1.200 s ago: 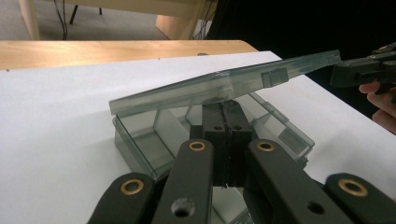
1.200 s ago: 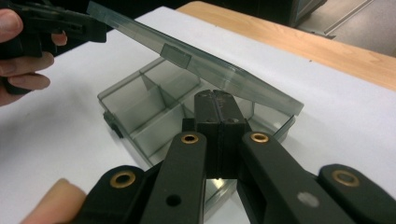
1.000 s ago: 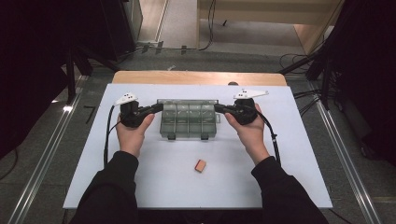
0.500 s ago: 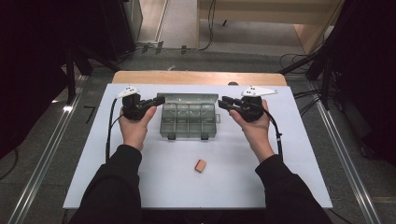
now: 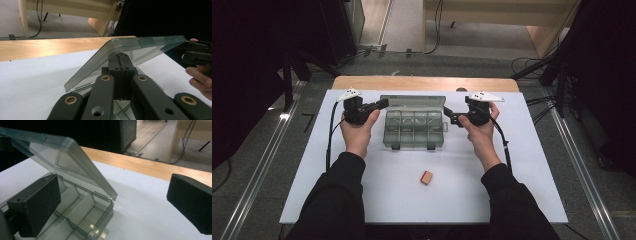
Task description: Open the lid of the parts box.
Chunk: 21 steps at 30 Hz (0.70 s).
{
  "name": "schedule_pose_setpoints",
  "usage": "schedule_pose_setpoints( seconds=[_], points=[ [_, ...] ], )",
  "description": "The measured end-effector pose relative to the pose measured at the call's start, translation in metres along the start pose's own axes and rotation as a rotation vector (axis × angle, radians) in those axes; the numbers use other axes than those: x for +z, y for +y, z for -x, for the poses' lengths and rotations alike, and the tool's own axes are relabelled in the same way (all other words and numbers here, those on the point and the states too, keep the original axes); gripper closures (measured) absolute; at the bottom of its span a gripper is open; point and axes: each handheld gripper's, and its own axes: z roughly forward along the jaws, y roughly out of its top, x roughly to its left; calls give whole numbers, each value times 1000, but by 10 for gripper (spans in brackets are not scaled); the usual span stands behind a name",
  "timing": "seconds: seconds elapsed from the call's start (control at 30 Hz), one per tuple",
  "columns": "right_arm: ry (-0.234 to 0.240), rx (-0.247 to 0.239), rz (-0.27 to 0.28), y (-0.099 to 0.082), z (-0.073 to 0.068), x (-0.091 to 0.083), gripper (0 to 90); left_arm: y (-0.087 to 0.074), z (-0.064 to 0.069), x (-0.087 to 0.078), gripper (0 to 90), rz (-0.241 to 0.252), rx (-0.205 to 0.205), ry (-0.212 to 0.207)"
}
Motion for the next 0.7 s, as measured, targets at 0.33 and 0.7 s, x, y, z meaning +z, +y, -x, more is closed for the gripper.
schedule_pose_setpoints(
  seconds=[0.33,0.7],
  points=[
    [-123,-70,12,-7,-23,18,580,3,-3,6,900,14,-6,7],
    [-167,-58,50,4,-30,23,794,4,-7,9,900,5,-9,26]
  ],
)
